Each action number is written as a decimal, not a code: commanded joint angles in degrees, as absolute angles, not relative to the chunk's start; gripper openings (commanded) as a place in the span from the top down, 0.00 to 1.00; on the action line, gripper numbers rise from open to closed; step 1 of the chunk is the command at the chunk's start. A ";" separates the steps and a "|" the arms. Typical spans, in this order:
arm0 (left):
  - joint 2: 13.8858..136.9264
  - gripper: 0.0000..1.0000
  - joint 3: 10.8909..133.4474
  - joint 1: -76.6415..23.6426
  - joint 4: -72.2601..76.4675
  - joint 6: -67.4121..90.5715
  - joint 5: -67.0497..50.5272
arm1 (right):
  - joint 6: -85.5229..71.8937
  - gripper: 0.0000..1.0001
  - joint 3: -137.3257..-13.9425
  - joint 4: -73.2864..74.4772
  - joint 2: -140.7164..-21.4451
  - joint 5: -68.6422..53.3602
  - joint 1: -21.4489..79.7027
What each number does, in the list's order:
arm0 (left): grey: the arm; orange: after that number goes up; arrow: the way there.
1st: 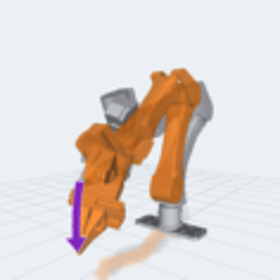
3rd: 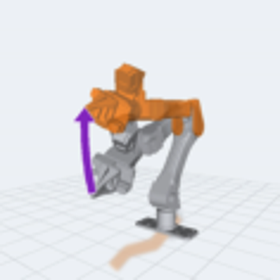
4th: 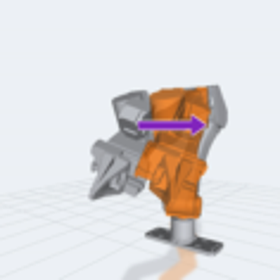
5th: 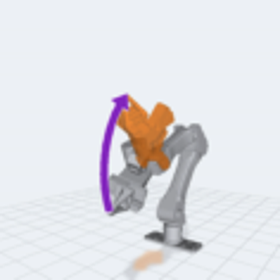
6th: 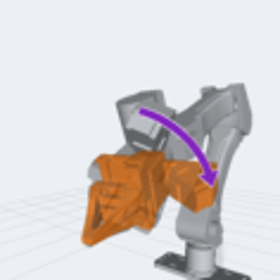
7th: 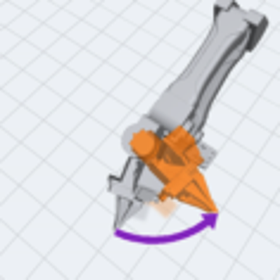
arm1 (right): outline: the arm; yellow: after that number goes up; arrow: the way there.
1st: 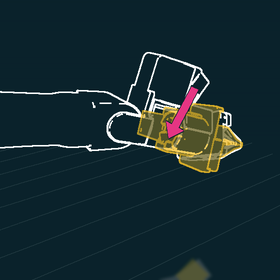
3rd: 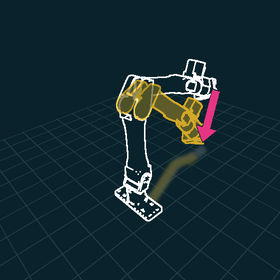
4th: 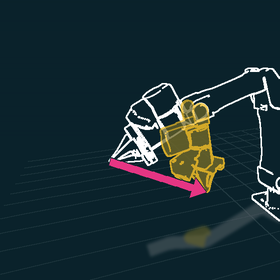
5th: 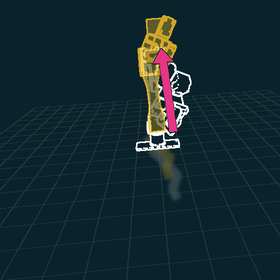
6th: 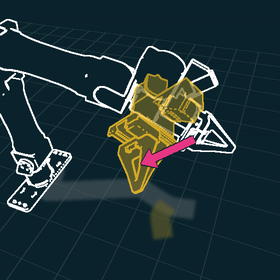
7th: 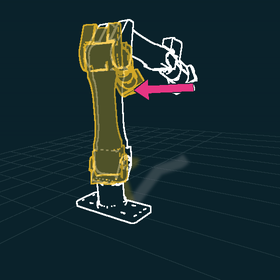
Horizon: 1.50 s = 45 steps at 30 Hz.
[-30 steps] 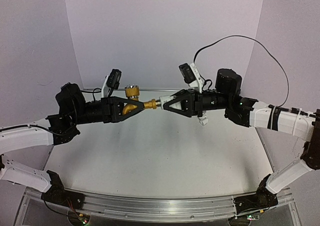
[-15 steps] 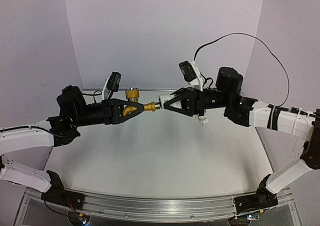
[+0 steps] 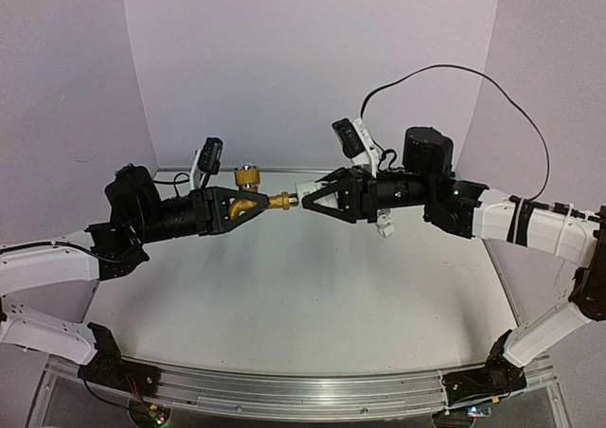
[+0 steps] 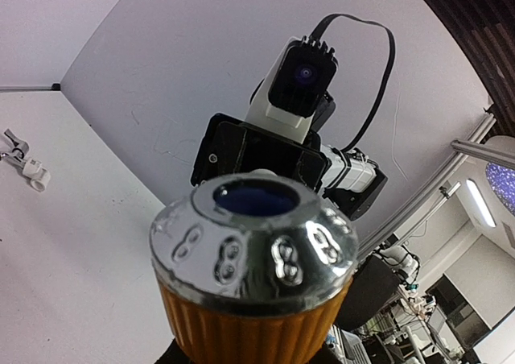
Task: Install the water faucets
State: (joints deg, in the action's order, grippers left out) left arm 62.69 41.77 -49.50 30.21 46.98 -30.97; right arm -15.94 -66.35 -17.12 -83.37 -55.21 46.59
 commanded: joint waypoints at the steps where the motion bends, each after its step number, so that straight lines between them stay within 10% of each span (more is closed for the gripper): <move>1: 60.49 1.00 42.28 -49.83 33.41 45.62 -28.85 | -13.79 1.00 -67.94 -15.82 -83.53 -53.71 48.69; 45: 60.12 1.00 40.51 -50.62 32.14 18.23 -32.60 | -52.32 1.00 -69.65 -43.26 -93.24 -57.46 50.80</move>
State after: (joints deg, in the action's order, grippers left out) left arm 58.48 40.47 -49.22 32.10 25.33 -27.02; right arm -47.39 -66.06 -38.36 -90.92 -55.49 48.40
